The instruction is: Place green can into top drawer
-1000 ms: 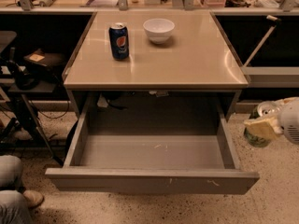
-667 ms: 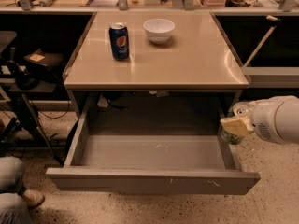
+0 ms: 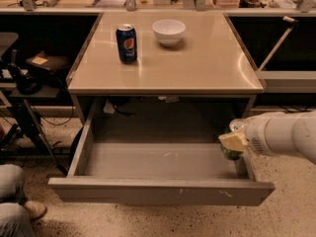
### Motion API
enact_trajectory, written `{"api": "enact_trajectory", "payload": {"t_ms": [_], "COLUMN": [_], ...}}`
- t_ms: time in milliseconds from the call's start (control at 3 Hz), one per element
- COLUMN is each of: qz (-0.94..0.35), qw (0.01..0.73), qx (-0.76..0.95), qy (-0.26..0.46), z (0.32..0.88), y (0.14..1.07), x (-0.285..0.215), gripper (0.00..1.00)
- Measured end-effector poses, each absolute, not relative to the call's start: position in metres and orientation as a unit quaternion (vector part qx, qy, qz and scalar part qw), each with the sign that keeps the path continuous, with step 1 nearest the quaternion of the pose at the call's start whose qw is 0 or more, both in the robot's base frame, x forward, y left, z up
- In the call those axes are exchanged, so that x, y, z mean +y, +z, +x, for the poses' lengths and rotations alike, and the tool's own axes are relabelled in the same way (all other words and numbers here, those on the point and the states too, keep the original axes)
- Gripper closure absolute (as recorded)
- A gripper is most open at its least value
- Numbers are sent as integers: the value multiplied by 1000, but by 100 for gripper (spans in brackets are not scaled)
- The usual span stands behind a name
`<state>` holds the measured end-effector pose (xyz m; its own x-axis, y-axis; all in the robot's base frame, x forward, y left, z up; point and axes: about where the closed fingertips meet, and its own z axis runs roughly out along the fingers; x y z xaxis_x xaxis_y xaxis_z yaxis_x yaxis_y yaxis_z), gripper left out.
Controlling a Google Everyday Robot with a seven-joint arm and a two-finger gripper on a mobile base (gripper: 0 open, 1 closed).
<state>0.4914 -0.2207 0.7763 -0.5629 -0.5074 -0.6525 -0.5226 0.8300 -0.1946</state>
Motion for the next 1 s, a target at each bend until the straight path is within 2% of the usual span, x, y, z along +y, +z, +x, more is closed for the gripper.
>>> {"api": "enact_trajectory", "payload": {"t_ms": [667,1000], "qz": [-331,-332], "qw": [323,322], "qx": [885,885], "qy": [56,58], "z": [506,506], "y": [680,678], "x": [-169,-168], "gripper": [100,100]}}
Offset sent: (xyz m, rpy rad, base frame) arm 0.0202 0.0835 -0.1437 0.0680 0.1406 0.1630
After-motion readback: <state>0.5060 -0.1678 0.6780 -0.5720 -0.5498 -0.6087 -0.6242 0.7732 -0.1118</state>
